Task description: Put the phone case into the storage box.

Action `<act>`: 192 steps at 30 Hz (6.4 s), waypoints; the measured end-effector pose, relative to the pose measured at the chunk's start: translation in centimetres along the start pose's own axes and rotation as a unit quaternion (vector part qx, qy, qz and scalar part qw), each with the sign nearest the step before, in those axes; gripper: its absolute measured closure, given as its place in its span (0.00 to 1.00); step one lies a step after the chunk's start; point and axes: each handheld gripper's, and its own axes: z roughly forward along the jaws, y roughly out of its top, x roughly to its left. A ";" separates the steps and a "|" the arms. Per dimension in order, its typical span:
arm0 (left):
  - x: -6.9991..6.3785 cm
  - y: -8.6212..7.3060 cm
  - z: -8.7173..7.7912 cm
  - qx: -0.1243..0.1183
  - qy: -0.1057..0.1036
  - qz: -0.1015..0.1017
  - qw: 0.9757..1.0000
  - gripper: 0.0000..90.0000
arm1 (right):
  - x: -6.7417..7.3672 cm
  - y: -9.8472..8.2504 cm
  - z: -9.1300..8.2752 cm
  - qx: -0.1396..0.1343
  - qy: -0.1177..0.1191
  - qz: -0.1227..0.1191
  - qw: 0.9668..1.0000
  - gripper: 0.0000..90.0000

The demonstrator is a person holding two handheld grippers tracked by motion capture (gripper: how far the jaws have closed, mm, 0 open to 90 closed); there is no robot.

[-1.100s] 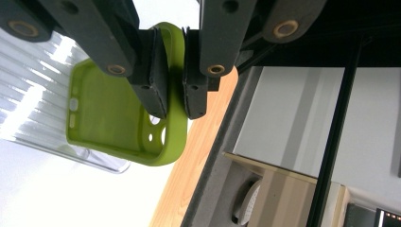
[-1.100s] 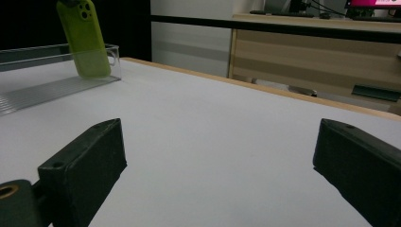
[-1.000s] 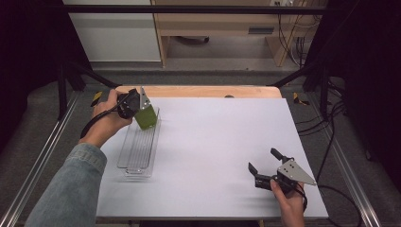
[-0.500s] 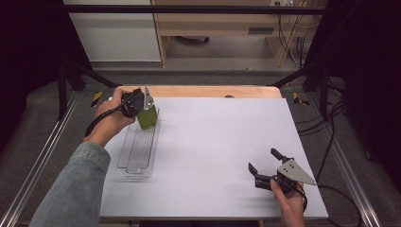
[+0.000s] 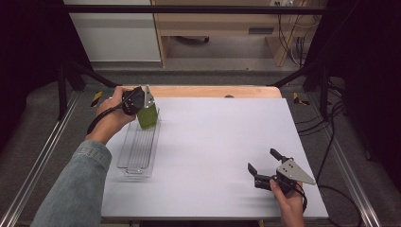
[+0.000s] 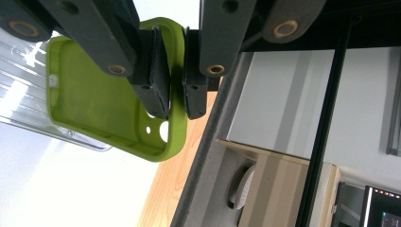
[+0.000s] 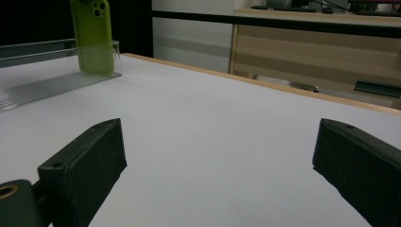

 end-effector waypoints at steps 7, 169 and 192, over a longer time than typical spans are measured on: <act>-0.1 0.3 0.1 -0.003 0.004 0.009 1.000 0.89 | 0.0 0.0 0.0 0.000 0.000 -0.001 1.000 0.04; -9.9 4.9 -7.5 -0.229 -0.082 -0.315 0.917 0.04 | 0.0 0.1 -0.1 -0.005 0.011 0.014 1.000 0.04; -9.6 2.3 -8.8 -0.269 -0.064 -0.371 0.887 0.03 | 0.1 0.1 -0.1 -0.003 0.015 0.017 1.000 0.04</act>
